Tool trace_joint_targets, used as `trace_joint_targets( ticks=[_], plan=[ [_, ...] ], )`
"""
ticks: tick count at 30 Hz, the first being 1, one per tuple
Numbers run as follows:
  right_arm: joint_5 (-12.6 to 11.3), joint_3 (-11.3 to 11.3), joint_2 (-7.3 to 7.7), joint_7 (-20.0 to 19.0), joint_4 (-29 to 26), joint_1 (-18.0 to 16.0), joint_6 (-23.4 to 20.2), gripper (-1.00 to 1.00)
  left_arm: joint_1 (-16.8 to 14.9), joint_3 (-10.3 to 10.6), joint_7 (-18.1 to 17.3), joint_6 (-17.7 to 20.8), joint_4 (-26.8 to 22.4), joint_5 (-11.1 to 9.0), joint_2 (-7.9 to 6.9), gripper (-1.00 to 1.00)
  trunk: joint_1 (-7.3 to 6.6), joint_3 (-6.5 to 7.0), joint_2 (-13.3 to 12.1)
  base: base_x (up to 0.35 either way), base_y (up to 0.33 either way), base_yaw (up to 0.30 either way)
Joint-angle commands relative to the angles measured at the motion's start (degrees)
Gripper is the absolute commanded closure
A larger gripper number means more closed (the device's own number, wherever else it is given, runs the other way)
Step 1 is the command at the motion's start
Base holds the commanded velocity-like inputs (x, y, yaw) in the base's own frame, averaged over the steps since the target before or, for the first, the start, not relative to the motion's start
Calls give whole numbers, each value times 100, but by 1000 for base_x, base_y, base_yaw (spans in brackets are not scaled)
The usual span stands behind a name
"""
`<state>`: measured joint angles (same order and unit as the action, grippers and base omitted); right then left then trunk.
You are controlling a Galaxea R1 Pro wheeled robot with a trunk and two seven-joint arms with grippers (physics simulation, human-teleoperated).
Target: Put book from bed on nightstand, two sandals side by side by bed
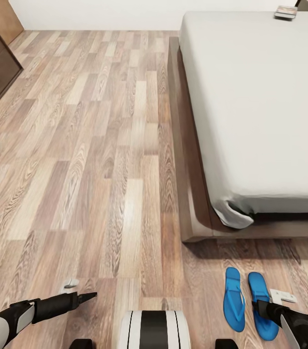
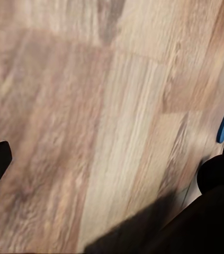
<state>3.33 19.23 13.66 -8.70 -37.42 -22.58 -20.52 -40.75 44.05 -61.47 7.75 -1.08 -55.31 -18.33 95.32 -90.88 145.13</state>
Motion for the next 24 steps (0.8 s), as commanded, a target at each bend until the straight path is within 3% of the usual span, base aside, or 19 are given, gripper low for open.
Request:
trace_joint_targets(
  ticks=[1,20,24],
  plan=[
    [36,28,-4,-44,-11,-1,-31,100,-2,42,-15,60,-6,-60,-2,-100,2,-3,1,237,63,0],
    [36,28,-4,-44,-42,-1,-13,100,-1,42,-32,60,-6,-59,-3,-100,2,-3,1,22,6,0],
    [36,35,-4,-44,-174,-1,-7,100,-2,42,-32,60,-6,-59,-3,-100,12,-92,7,0,0,0]
  ],
)
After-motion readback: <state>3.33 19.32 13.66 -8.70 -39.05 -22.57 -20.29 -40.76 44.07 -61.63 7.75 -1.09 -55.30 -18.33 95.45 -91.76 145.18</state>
